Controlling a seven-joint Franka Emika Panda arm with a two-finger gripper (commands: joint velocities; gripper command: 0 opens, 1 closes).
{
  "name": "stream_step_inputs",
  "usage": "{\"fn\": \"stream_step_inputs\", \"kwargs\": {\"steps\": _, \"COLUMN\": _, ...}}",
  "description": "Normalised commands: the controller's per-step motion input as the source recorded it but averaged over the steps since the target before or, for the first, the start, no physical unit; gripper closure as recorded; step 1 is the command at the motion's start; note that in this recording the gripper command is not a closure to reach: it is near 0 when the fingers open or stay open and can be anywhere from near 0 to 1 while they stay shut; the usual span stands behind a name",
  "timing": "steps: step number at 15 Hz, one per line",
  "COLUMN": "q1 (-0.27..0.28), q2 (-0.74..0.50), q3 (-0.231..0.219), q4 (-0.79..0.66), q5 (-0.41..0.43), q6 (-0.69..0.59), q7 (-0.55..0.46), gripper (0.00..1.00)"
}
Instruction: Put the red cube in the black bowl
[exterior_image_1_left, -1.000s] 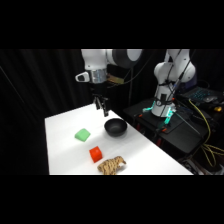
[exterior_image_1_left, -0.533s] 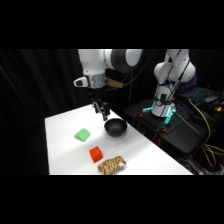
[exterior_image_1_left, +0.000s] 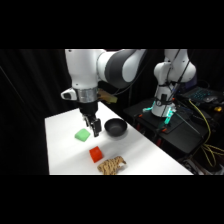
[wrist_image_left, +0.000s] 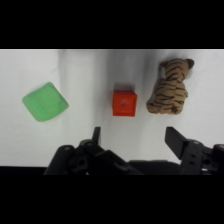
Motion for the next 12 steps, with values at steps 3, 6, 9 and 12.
{"fn": "stream_step_inputs", "kwargs": {"steps": 3, "q1": -0.021, "q2": 0.36, "q3": -0.047, "q4": 0.25, "q5": -0.036, "q6": 0.23, "q7": 0.03, "gripper": 0.00}}
{"fn": "stream_step_inputs", "kwargs": {"steps": 6, "q1": 0.008, "q2": 0.20, "q3": -0.020, "q4": 0.11, "q5": -0.016, "q6": 0.19, "q7": 0.06, "gripper": 0.00}}
{"fn": "stream_step_inputs", "kwargs": {"steps": 9, "q1": 0.031, "q2": 0.09, "q3": 0.005, "q4": 0.03, "q5": 0.024, "q6": 0.15, "q7": 0.10, "gripper": 0.00}}
{"fn": "stream_step_inputs", "kwargs": {"steps": 12, "q1": 0.038, "q2": 0.06, "q3": 0.011, "q4": -0.02, "q5": 0.050, "q6": 0.16, "q7": 0.10, "gripper": 0.00}}
